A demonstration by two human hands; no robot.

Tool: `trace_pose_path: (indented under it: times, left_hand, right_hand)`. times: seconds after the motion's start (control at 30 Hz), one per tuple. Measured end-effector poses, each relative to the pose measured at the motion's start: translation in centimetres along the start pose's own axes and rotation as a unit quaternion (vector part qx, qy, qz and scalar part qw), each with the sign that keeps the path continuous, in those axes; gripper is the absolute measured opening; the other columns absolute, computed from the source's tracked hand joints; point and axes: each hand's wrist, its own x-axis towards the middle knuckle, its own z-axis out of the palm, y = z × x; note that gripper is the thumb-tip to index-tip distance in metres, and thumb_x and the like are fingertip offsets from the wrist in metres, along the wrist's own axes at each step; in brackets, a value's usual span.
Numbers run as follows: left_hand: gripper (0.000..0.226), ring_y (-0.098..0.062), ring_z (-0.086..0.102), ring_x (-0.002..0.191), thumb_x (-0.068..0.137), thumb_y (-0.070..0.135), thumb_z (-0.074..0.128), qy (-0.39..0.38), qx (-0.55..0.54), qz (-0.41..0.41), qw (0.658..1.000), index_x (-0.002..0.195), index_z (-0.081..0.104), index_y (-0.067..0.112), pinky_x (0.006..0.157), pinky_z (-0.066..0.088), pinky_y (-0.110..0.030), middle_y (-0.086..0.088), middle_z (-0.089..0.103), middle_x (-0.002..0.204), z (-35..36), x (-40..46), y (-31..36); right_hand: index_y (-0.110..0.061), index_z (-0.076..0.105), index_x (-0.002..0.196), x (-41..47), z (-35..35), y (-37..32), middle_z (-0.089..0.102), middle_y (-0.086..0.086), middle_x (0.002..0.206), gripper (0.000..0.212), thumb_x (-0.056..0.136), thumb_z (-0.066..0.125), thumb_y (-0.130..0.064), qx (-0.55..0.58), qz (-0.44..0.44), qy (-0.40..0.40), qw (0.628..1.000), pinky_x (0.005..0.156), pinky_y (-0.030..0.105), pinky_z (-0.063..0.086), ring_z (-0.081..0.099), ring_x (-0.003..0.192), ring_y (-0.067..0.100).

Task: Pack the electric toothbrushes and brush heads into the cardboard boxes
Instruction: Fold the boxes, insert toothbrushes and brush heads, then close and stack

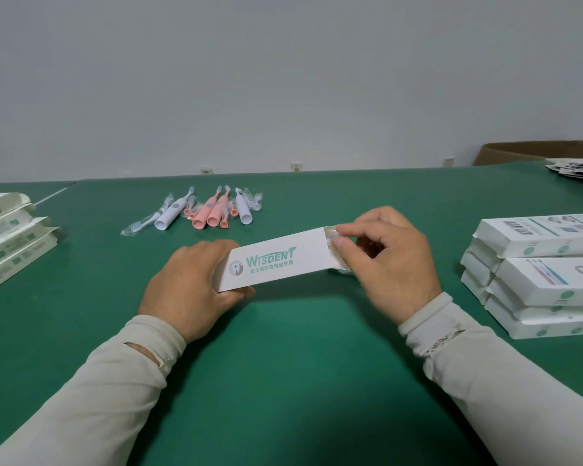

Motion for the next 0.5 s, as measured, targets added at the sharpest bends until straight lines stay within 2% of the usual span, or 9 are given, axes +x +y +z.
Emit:
trace_pose_path:
  times: [0.1,0.17,0.2,0.3,0.33,0.37,0.4,0.5]
  left_hand:
    - [0.049,-0.016,0.049,0.098,0.073,0.058,0.073,-0.006,0.002,0.011,1.000,0.114,0.050,0.046,0.077,0.050,-0.041,0.018,0.055,0.099,0.0,0.1,0.1]
    - [0.048,-0.015,0.048,0.096,0.072,0.059,0.072,-0.004,0.001,0.016,1.000,0.113,0.049,0.047,0.077,0.050,-0.041,0.019,0.055,0.098,0.0,0.0,0.3]
    - [0.048,-0.015,0.047,0.096,0.072,0.059,0.072,-0.003,0.000,0.016,1.000,0.113,0.049,0.047,0.076,0.050,-0.041,0.020,0.055,0.098,0.1,0.0,0.4]
    - [0.050,-0.014,0.047,0.096,0.072,0.057,0.075,-0.008,0.000,0.015,1.000,0.113,0.050,0.046,0.077,0.050,-0.041,0.020,0.054,0.098,0.3,-0.1,0.3]
    - [0.050,-0.014,0.047,0.096,0.072,0.057,0.075,-0.011,0.000,0.013,1.000,0.114,0.050,0.046,0.078,0.050,-0.041,0.020,0.054,0.098,0.2,-0.2,0.1]
    - [0.050,-0.014,0.048,0.097,0.072,0.057,0.076,-0.013,-0.001,0.009,1.000,0.114,0.051,0.046,0.078,0.050,-0.041,0.020,0.054,0.098,0.2,-0.1,0.0]
    - [0.051,-0.015,0.049,0.097,0.072,0.057,0.076,-0.011,-0.001,0.003,1.000,0.115,0.051,0.046,0.078,0.050,-0.041,0.019,0.055,0.099,0.2,0.0,-0.1]
    - [0.052,-0.018,0.051,0.098,0.072,0.056,0.076,0.005,0.007,-0.030,1.000,0.117,0.052,0.044,0.079,0.050,-0.042,0.016,0.056,0.101,-0.1,0.2,-0.7]
  right_hand:
    - [-0.026,0.065,0.078,-0.1,0.3,0.1,0.059,-0.008,0.066,0.012,0.082,0.076,-0.023,-0.025,0.021,-0.002,0.999,0.056,0.017,0.043,0.048,0.053,0.007]
    - [-0.026,0.059,0.079,0.0,0.5,0.1,0.056,-0.008,0.058,0.014,0.083,0.072,-0.021,-0.011,0.058,-0.020,0.998,0.052,0.023,0.043,0.042,0.048,0.008]
    - [-0.026,0.057,0.079,0.0,0.5,0.1,0.055,-0.008,0.058,0.014,0.084,0.068,-0.018,0.023,0.082,-0.054,0.995,0.051,0.026,0.042,0.042,0.047,0.009]
    - [-0.026,0.049,0.087,-0.1,0.0,0.1,0.054,0.000,0.054,0.017,0.079,0.045,-0.012,0.107,0.137,-0.241,0.955,0.052,0.028,0.042,0.052,0.044,0.018]
    - [-0.024,0.049,0.089,-0.1,-0.1,0.1,0.056,0.002,0.052,0.019,0.076,0.042,-0.011,0.114,0.139,-0.271,0.946,0.053,0.027,0.042,0.055,0.044,0.020]
    - [-0.021,0.051,0.088,0.0,-0.1,0.2,0.061,0.003,0.053,0.020,0.074,0.042,-0.010,0.121,0.137,-0.258,0.949,0.052,0.026,0.042,0.056,0.044,0.019]
    - [-0.019,0.052,0.084,0.2,-0.1,0.4,0.068,0.005,0.059,0.018,0.073,0.044,-0.008,0.139,0.143,-0.208,0.958,0.050,0.025,0.042,0.056,0.042,0.018]
    - [-0.020,0.054,0.076,1.5,-0.8,2.1,0.075,0.000,0.078,0.021,0.082,0.052,0.000,0.138,0.173,-0.006,0.975,0.048,0.020,0.045,0.054,0.045,0.011]
